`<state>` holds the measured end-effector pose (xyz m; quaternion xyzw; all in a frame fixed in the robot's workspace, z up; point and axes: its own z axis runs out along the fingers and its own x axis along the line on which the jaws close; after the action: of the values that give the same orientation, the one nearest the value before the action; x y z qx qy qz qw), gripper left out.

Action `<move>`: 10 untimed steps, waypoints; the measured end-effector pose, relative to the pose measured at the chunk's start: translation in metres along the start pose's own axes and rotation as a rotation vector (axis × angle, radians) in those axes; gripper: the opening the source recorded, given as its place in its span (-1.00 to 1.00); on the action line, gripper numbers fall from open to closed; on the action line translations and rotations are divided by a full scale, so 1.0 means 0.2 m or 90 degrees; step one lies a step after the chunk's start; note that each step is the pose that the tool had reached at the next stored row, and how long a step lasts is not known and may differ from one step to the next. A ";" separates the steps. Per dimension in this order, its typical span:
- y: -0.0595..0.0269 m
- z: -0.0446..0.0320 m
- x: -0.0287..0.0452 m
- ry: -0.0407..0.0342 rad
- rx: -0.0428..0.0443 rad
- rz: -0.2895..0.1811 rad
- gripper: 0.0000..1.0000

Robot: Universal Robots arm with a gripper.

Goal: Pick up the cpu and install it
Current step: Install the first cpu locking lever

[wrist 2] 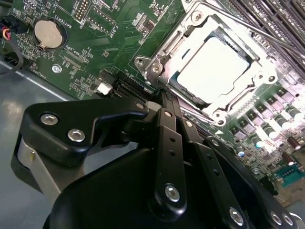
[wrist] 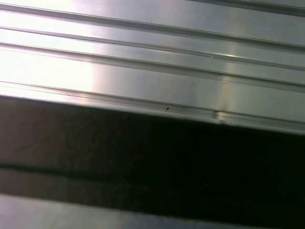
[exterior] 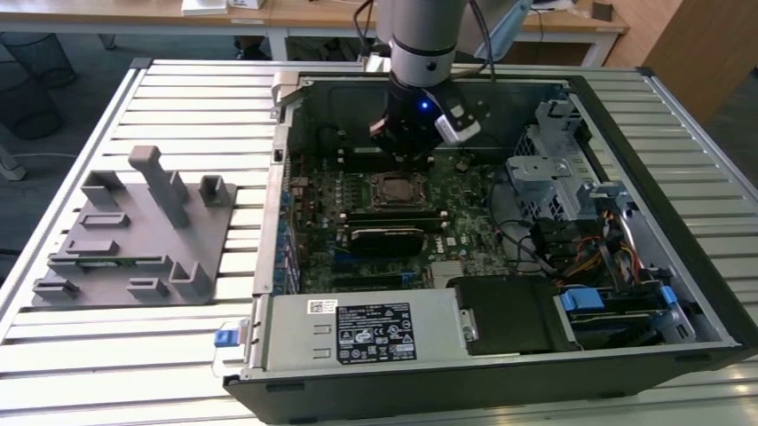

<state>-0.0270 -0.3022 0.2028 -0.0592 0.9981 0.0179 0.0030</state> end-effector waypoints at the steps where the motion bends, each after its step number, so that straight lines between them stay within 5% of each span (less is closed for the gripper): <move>1: 0.000 0.004 0.000 0.0000 0.0000 0.000 -0.79; 10: -0.001 0.023 -0.002 0.0001 0.0000 0.000 -0.79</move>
<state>-0.0266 -0.3022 0.1982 -0.0592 0.9981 0.0179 0.0029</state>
